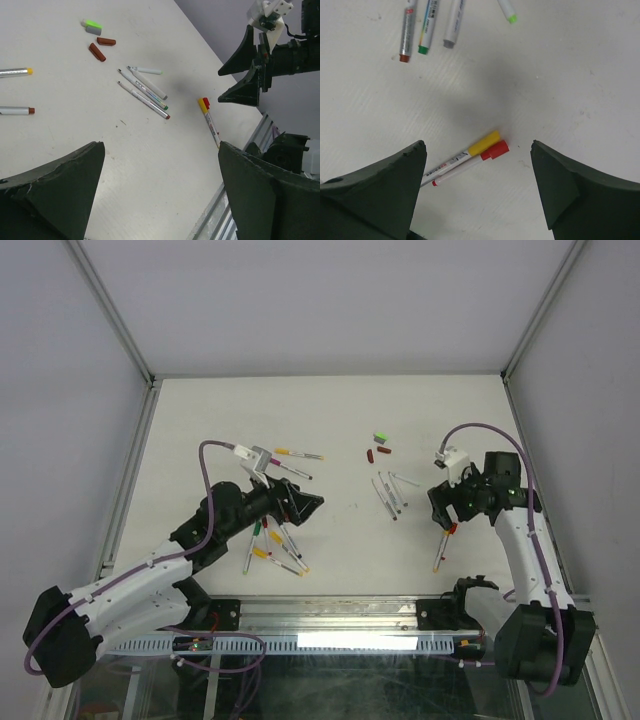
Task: Open the pen caps
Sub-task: Pick up the pen from the center of the board.
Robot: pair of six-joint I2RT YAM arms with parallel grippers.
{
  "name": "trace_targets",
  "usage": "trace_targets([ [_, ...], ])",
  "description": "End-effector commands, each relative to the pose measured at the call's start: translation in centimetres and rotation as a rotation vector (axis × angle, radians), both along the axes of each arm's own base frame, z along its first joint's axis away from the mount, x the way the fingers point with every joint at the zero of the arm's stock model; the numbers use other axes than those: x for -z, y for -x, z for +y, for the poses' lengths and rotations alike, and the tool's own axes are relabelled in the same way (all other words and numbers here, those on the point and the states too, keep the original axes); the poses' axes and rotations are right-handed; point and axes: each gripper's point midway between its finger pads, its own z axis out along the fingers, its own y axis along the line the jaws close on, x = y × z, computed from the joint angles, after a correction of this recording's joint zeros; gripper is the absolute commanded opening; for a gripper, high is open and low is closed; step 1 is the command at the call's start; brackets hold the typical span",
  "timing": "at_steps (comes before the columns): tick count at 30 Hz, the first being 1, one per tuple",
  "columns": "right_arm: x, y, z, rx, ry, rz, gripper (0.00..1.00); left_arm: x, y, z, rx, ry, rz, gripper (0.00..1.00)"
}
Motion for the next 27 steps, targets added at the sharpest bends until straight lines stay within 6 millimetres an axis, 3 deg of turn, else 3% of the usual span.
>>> trace_targets([
  [1,0.3,0.0,-2.5,0.074,0.066,-0.013,0.87,0.4,0.3,-0.1,0.036,-0.049,0.016,0.99],
  [9,1.2,0.9,-4.7,0.152,0.153,0.021,0.86,3.2,-1.0,-2.0,0.074,-0.087,0.021,0.99],
  [14,2.5,1.2,-5.0,0.159,0.163,0.052,0.86,4.7,-1.5,-2.2,0.084,-0.141,0.010,0.99],
  [27,3.0,1.4,-5.7,0.196,0.164,0.075,0.85,5.0,-1.4,-1.3,0.069,-0.160,-0.081,0.99],
])
